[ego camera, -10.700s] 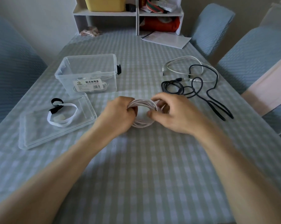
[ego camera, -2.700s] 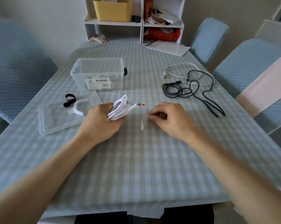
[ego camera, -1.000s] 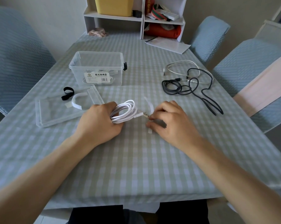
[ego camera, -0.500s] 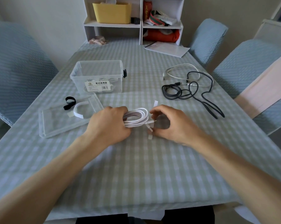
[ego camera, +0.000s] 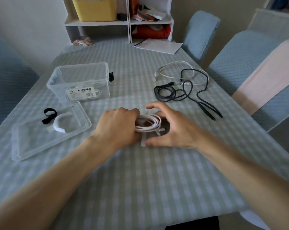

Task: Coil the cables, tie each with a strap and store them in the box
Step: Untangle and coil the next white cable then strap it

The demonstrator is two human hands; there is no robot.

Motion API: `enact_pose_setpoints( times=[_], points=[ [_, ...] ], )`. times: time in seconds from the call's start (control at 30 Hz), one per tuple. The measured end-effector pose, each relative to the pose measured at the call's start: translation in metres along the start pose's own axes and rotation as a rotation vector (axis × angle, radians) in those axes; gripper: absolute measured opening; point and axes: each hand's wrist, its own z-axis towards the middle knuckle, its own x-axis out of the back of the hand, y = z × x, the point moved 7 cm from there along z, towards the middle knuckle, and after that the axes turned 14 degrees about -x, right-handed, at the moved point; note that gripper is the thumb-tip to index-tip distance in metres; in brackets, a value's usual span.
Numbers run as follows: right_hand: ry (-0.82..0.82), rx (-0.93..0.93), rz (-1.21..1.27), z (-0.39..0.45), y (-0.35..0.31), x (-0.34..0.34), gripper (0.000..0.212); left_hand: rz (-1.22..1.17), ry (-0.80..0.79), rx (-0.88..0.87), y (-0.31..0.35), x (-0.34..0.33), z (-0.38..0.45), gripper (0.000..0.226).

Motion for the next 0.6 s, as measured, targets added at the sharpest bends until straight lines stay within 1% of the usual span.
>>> enact_pose_setpoints(
  times=[0.07,0.13,0.23,0.33,0.4,0.5,0.6],
  points=[
    [-0.011,0.018,-0.001,0.000,-0.001,0.003,0.079,0.118,-0.052,-0.056,0.006,-0.001,0.005,0.029],
    [-0.022,0.048,0.039,-0.001,-0.003,0.004,0.063,0.195,-0.099,-0.087,0.009,-0.001,0.010,0.031],
    [0.018,0.089,0.066,-0.001,-0.005,0.003,0.044,0.266,-0.170,-0.095,0.012,-0.005,0.014,0.024],
    [0.168,0.243,-0.104,-0.003,-0.007,0.005,0.038,0.285,-0.198,-0.083,0.011,-0.006,0.014,0.014],
    [0.256,0.310,-0.157,-0.006,-0.004,0.007,0.037,0.284,-0.196,-0.092,0.012,-0.005,0.014,0.009],
    [0.337,0.327,-0.122,-0.009,-0.002,0.013,0.031,0.285,-0.191,-0.100,0.013,-0.004,0.013,0.019],
    [0.329,0.336,-0.126,-0.008,-0.004,0.014,0.027,0.249,-0.171,-0.092,0.012,-0.005,0.013,0.023]
  ],
)
